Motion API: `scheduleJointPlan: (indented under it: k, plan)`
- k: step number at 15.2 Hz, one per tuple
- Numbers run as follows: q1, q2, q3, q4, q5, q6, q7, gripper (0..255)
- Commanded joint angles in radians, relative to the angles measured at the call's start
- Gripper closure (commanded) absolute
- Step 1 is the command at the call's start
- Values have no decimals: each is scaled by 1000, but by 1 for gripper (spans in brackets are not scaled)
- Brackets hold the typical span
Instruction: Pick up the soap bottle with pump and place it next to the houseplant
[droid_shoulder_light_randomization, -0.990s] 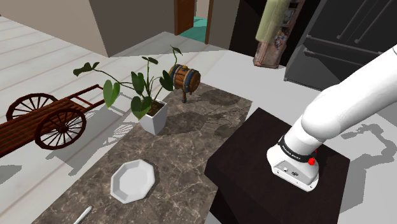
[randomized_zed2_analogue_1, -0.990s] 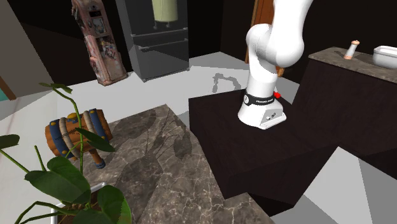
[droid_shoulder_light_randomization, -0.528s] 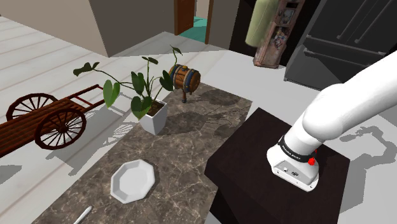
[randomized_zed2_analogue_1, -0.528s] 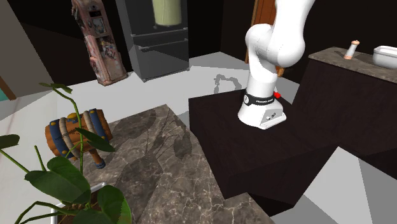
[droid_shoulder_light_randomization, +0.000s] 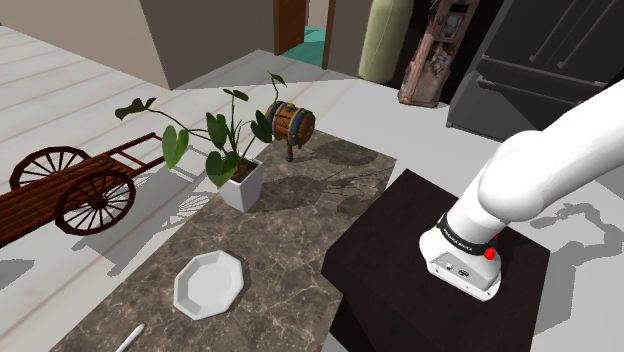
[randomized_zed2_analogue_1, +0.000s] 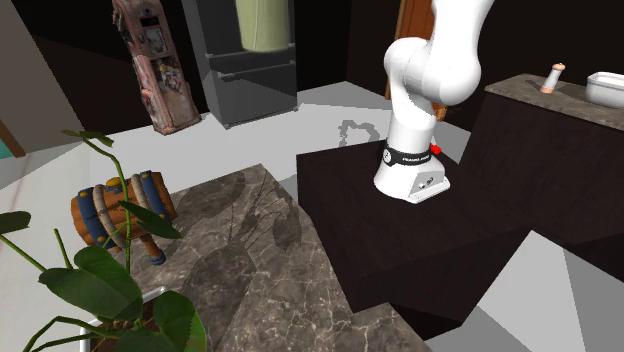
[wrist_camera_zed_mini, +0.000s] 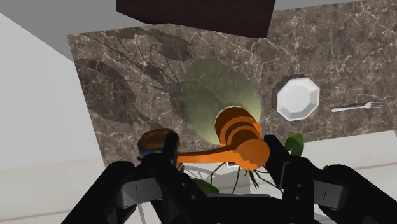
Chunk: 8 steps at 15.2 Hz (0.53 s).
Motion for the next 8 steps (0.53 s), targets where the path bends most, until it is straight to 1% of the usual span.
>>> scheduleJointPlan:
  k: [1,8]
  plan:
    - [15,6,40,9,16,0,61,255]
    - [67,74,173,76,54,15,256,255]
